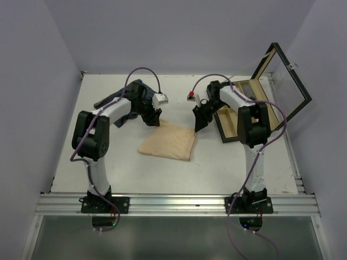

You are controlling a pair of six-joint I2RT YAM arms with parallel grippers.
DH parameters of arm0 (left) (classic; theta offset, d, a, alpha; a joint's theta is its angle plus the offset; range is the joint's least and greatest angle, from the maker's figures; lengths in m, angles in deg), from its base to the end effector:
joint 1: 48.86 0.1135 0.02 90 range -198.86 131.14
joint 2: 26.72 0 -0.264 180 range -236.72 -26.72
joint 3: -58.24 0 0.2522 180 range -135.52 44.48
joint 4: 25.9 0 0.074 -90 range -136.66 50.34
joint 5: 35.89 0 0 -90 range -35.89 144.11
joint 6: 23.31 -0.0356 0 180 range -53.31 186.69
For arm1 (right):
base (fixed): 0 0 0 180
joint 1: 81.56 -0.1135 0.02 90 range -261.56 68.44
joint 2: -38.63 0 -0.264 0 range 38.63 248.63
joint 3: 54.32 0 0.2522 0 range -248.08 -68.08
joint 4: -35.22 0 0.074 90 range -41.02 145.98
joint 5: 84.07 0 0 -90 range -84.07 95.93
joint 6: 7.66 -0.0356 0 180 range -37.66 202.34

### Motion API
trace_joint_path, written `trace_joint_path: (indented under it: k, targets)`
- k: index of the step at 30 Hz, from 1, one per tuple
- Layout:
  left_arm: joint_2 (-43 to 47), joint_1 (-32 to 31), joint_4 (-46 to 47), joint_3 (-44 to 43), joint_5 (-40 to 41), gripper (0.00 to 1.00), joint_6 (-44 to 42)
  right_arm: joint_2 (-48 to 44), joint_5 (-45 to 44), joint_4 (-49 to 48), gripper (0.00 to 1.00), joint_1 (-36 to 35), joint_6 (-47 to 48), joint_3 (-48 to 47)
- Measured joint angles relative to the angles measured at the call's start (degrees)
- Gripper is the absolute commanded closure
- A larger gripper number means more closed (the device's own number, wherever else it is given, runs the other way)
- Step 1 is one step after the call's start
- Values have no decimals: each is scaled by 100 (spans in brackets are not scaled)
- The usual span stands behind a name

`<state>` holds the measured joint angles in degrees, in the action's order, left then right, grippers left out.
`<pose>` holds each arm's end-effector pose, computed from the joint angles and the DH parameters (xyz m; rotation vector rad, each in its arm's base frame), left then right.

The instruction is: Roll the underwear

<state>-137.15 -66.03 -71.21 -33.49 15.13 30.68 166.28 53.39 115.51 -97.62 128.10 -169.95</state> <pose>0.3714 -0.1382 0.1886 1.2939 2.1314 -0.7738 0.4002 0.1425 0.1720 -1.3811 2.3539 1.1737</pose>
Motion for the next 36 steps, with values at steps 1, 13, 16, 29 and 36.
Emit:
trace_joint_path:
  k: [1,13,16,29,36]
  targets:
    - [-144,68,122,-157,129,49,190,59,-155,-66,60,68,-262,-140]
    - [1738,612,326,704,675,58,601,-33,-1091,-798,89,-50,-1486,-651]
    - [2144,573,-59,1143,396,62,601,-33,-1209,-787,95,-313,-1473,-496]
    - [920,136,-1088,1668,168,76,850,-48,-977,-728,100,-1091,-1991,901]
    - [-789,245,-1115,-431,181,56,1226,-407,-116,-1517,70,-1611,-3119,1617]
